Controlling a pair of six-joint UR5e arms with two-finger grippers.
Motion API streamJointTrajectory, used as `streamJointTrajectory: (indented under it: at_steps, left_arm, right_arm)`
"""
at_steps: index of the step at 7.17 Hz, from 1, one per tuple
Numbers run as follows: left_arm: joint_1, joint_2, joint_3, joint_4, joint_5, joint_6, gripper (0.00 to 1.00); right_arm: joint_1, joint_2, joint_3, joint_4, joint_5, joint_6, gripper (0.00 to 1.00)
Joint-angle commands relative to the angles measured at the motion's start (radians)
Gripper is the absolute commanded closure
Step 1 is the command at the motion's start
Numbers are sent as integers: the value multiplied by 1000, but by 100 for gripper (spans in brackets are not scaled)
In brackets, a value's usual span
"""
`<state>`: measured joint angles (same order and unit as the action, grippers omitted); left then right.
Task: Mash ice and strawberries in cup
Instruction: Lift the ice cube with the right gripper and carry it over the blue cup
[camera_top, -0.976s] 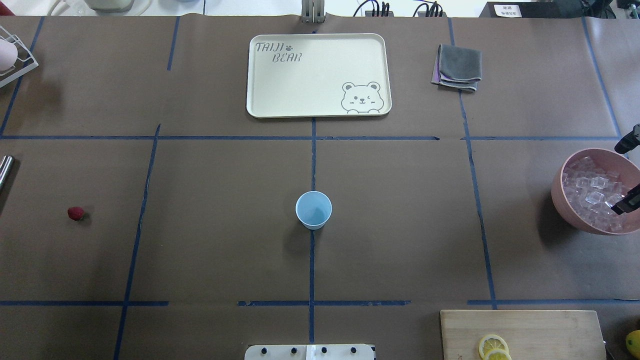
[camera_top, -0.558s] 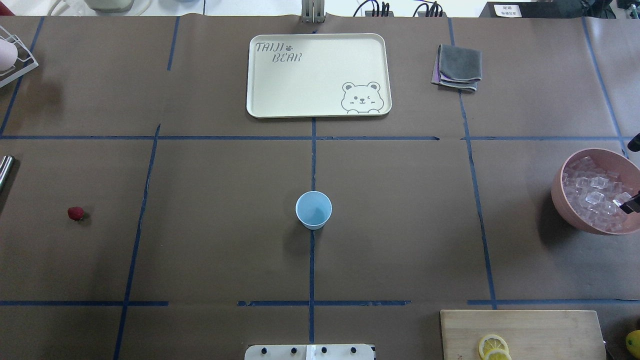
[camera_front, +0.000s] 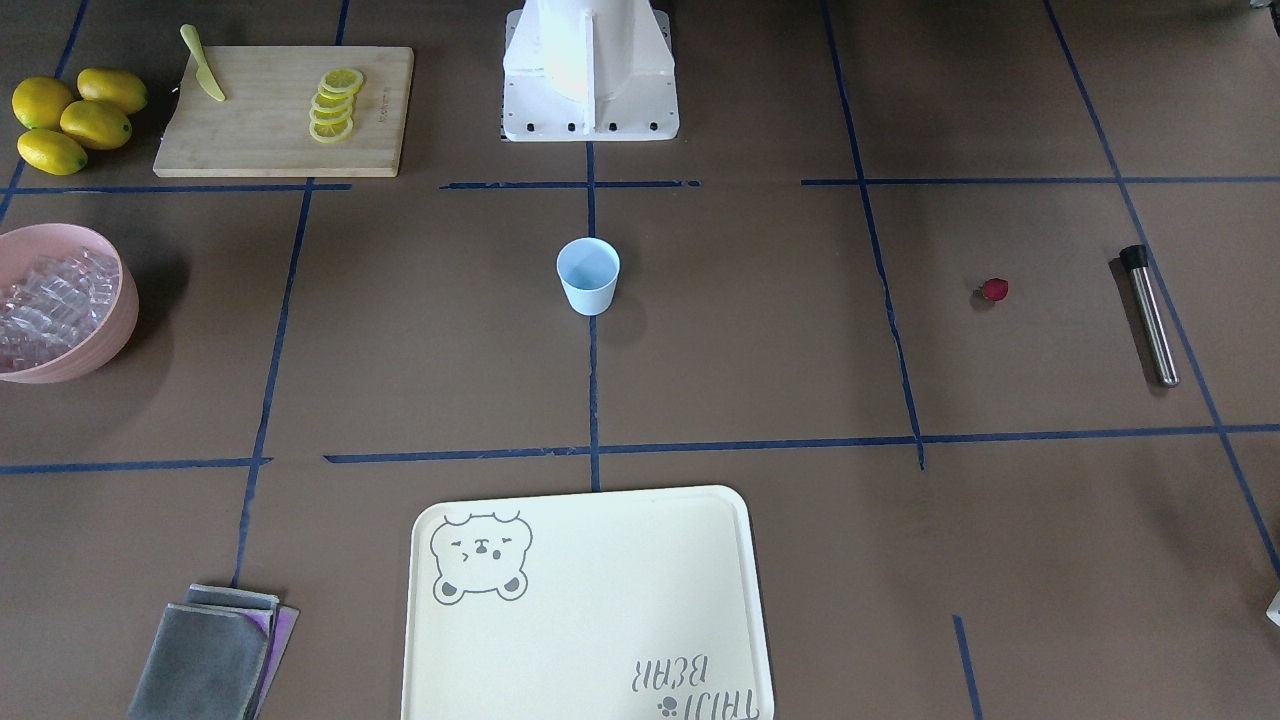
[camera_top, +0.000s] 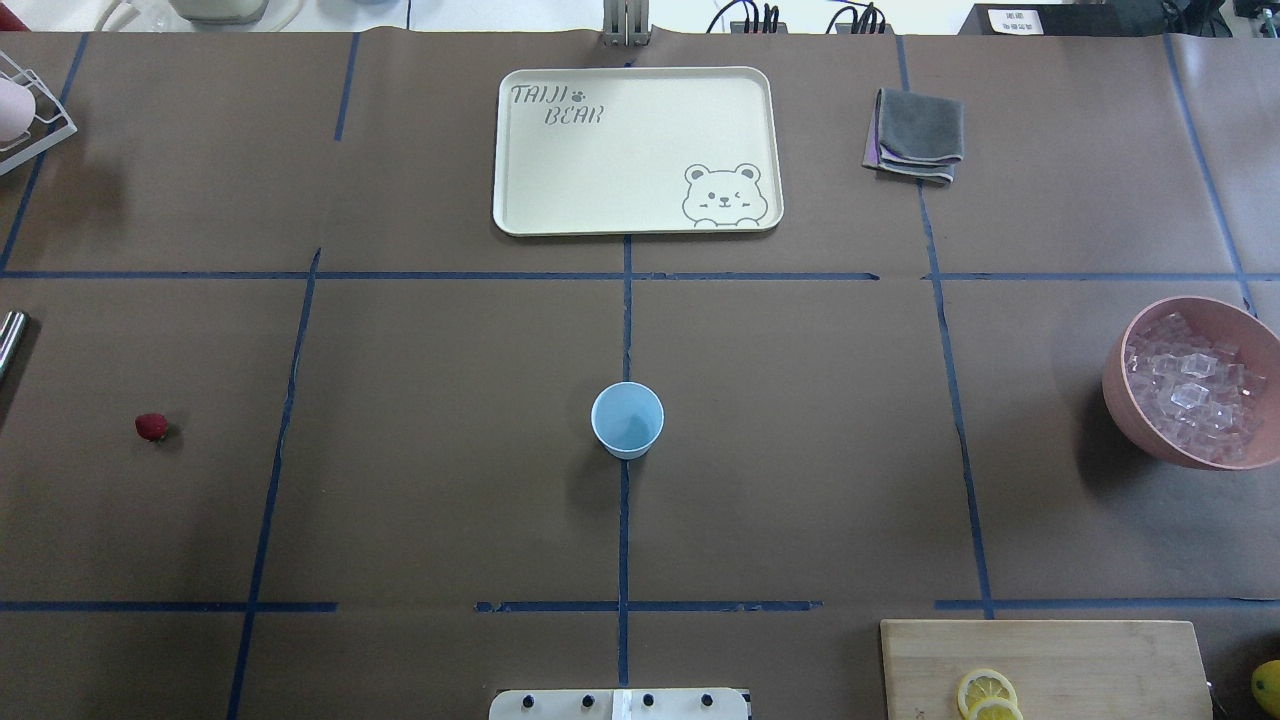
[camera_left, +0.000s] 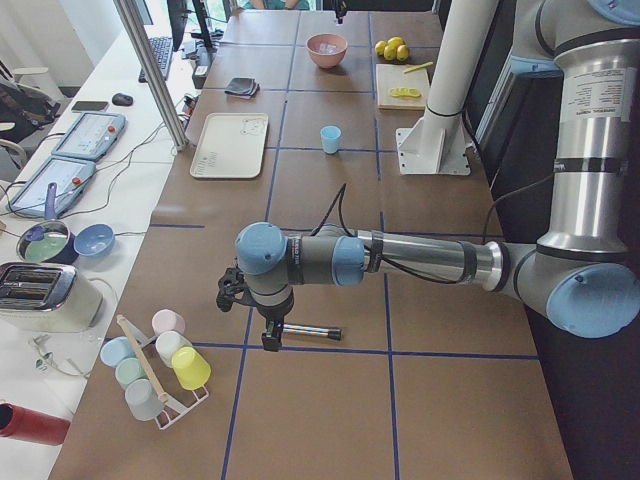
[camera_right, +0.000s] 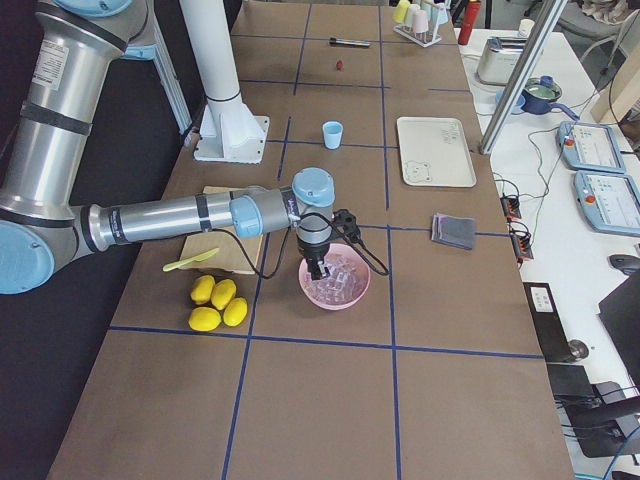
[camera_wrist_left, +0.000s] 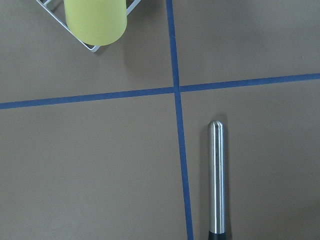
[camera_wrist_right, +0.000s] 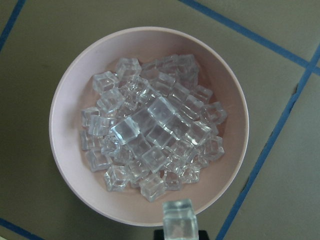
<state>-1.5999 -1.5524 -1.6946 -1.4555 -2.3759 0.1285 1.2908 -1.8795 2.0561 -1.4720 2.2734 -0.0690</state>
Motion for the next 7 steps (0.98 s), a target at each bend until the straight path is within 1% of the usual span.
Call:
streamJointTrajectory:
  at_steps: [1,3,4,5,6,7]
  left_arm:
    - [0,11,-17,3,-9,-6,0]
    - [0,11,-16,3,-9,-10,0]
    - [0,11,-16,3,-9,-10,0]
    - [0,12,-16,3,-9,-10,0]
    - [0,11,-14,3,-9,-10,0]
    - [0,12,-14,3,-11,-10,0]
  right_arm:
    - [18,109,9,-67,2,17,100]
    - [7,331,7,-290,12,53,100]
    - [-25,430,10,-374,14,113,100]
    - [-75,524,12,-436,12,197,100]
    - [-158,609,12,-465,11,316,100]
    - [-256,676,10,-467,-3,465,100]
